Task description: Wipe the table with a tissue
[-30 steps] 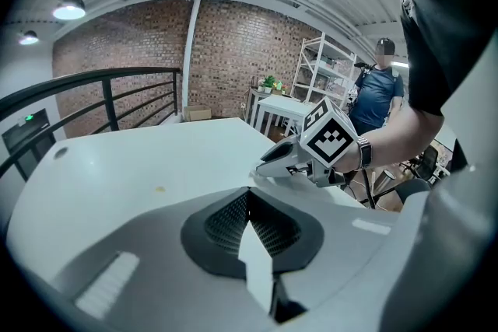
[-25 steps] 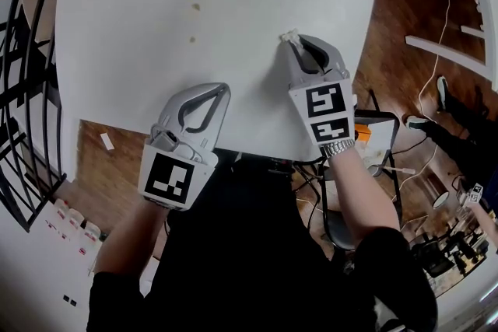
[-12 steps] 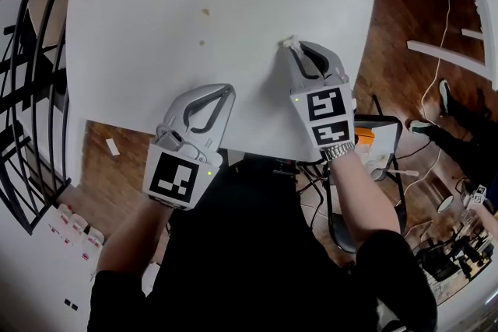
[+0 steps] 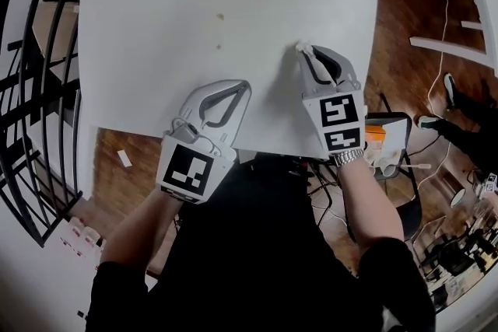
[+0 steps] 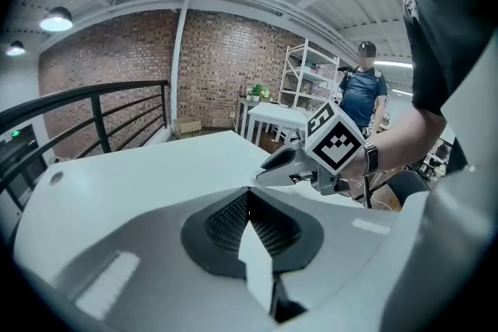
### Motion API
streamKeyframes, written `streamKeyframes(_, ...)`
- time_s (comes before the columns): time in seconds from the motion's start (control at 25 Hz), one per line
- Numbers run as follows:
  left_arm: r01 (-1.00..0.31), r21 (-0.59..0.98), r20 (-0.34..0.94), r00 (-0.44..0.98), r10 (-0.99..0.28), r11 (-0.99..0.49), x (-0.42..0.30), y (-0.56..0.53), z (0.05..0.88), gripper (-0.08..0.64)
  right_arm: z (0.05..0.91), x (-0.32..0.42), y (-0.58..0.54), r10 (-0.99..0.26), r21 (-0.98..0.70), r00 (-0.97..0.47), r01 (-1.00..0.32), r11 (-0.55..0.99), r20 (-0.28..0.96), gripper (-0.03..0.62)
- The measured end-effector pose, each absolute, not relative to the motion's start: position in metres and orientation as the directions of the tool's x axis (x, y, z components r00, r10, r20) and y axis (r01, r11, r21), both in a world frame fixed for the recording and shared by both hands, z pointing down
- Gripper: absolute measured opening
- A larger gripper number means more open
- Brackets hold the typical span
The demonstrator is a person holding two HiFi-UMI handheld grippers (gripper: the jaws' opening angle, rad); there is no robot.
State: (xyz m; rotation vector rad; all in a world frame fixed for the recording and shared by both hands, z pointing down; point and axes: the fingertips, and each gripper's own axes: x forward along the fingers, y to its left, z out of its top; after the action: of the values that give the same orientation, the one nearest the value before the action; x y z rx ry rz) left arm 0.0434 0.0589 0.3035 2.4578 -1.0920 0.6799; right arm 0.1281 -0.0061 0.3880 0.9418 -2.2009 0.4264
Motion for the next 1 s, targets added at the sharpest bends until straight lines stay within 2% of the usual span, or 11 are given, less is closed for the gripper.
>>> streamKeyframes(1.0, -0.704, 0.166, 0.573, 0.639, -0.513, -0.691, -0.044, 0.046, 0.317, 0.016, 0.388, 0.010, 0.013, -0.477, -0.076, -0.521, -0.728, 0.682, 0.708, 0.054)
